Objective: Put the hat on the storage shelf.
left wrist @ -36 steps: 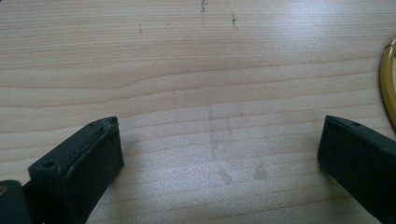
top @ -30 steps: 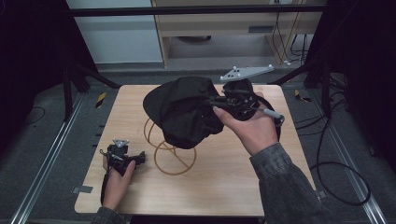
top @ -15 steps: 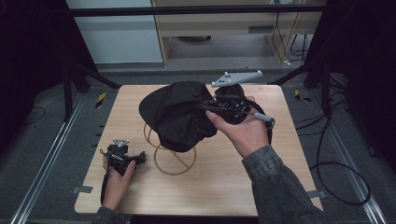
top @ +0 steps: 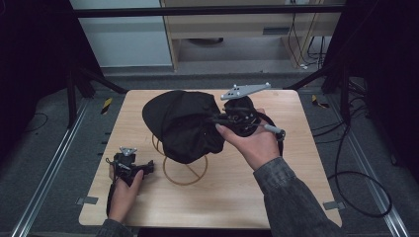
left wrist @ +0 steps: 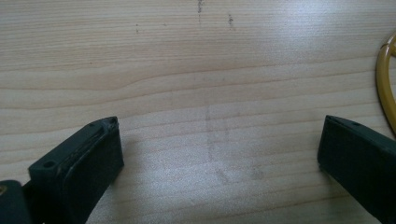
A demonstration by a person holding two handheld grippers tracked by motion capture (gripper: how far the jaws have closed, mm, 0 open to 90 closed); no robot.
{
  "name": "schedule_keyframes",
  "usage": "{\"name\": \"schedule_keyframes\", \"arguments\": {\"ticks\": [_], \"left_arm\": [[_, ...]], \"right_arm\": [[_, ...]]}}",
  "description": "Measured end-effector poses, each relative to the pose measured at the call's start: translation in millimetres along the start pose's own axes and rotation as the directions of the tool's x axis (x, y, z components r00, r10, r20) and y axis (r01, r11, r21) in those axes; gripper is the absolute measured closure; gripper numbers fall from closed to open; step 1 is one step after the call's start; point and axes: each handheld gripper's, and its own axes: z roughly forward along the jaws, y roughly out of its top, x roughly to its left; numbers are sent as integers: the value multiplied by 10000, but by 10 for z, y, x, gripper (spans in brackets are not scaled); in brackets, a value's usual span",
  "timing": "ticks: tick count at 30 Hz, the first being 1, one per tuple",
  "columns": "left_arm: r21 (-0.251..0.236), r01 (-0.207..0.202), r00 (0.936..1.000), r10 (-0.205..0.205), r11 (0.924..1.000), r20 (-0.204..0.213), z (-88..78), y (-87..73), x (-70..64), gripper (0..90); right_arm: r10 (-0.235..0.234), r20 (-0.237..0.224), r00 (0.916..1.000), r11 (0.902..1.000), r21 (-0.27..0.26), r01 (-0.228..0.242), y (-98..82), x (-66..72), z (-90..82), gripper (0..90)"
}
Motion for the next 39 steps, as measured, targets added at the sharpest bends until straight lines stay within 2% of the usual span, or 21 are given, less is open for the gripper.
{"name": "schedule_keyframes", "arguments": {"ticks": [13,39], "left_arm": [[-32,-7,10000,7,10000,13,2,-2,-3,0],[-29,12,10000,-12,10000,28,3,-2,-5,0]], "right_arm": [[-84,-82,9999,9984,552,89,-134,-3,192,832],[-331,47,9994,9932,1119,323,-119,17,509,826]]}}
